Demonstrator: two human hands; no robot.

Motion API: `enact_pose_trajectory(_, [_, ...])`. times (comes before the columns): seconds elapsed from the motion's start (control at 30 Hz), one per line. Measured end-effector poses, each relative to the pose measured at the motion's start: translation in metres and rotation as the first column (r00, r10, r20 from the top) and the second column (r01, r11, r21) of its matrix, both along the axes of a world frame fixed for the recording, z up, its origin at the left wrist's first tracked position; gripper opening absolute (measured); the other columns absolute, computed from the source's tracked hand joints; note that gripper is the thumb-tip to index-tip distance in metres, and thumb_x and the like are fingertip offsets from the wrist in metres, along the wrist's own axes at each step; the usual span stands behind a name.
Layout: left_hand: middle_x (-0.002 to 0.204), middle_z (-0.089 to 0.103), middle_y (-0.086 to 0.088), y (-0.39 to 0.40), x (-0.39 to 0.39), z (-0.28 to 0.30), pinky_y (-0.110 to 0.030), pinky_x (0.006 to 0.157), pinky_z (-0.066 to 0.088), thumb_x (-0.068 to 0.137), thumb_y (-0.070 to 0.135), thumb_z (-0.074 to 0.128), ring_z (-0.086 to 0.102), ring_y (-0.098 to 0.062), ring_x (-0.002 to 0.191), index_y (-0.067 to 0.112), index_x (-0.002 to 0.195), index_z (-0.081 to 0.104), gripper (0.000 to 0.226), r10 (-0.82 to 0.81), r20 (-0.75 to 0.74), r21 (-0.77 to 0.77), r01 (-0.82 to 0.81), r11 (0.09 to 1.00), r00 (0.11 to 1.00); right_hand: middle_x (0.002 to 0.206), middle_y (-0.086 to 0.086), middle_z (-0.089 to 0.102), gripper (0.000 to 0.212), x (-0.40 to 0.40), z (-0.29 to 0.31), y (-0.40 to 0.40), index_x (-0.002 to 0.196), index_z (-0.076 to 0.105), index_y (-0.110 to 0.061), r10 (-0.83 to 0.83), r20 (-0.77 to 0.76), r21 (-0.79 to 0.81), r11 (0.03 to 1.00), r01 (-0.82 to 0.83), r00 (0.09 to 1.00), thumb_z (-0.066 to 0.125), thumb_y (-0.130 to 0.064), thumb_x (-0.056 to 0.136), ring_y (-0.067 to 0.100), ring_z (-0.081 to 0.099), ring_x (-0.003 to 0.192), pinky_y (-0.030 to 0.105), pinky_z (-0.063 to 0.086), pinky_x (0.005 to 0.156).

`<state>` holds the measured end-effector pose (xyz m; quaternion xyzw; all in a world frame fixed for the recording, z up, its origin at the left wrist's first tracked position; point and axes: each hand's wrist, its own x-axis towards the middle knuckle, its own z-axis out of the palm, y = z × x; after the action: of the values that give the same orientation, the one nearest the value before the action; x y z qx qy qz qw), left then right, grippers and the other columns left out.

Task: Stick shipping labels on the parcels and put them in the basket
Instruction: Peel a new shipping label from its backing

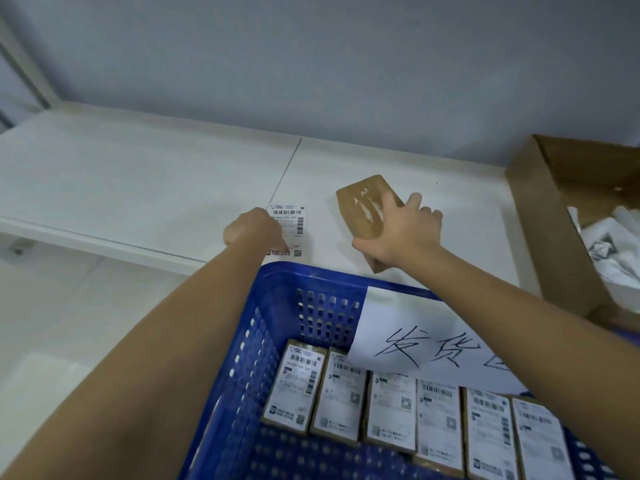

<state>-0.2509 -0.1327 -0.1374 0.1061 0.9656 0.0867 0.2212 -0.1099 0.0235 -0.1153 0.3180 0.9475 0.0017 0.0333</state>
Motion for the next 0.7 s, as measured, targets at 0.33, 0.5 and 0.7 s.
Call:
enact_pose_trajectory(0.33, [0.078, 0.059, -0.001, -0.003, 0.012, 0.015, -0.027, 0.059, 0.036, 0.077, 0.038, 0.077, 0.057, -0.022, 0.074, 0.012, 0.097, 0.059, 0.037, 0.17, -0.061, 0.239, -0.151, 0.959, 0.984, 0.105, 0.008, 0.029, 0.081, 0.017, 0.017, 0.021, 0.133, 0.029, -0.024, -0.096, -0.124, -0.137, 0.987, 0.079, 0.988, 0.062, -0.064, 0.071, 0.028, 0.047, 0.08, 0.035, 0.044, 0.077])
enact_pose_trajectory(0.5, [0.087, 0.068, -0.004, -0.003, 0.042, 0.075, -0.029, 0.06, 0.042, 0.077, 0.04, 0.076, 0.06, -0.024, 0.073, 0.013, 0.092, 0.069, 0.032, 0.097, -0.097, 0.388, -0.052, 0.92, 0.99, 0.118, 0.013, 0.036, 0.082, 0.062, 0.05, 0.029, 0.136, 0.027, -0.022, -0.13, -0.151, -0.105, 0.988, 0.115, 0.98, 0.063, -0.062, 0.074, 0.028, 0.041, 0.08, 0.033, 0.036, 0.071])
enact_pose_trajectory(0.7, [0.118, 0.068, -0.005, -0.004, 0.124, 0.13, -0.028, 0.074, 0.05, 0.083, 0.018, 0.075, 0.062, -0.017, 0.088, 0.006, 0.113, 0.07, 0.032, -0.076, 0.012, 0.684, 0.047, 0.728, 0.997, 0.123, 0.014, 0.036, 0.085, 0.15, 0.089, 0.001, 0.138, 0.024, -0.022, -0.092, -0.123, -0.055, 0.995, 0.086, 0.988, 0.06, -0.065, 0.074, 0.033, 0.053, 0.09, 0.032, 0.037, 0.068])
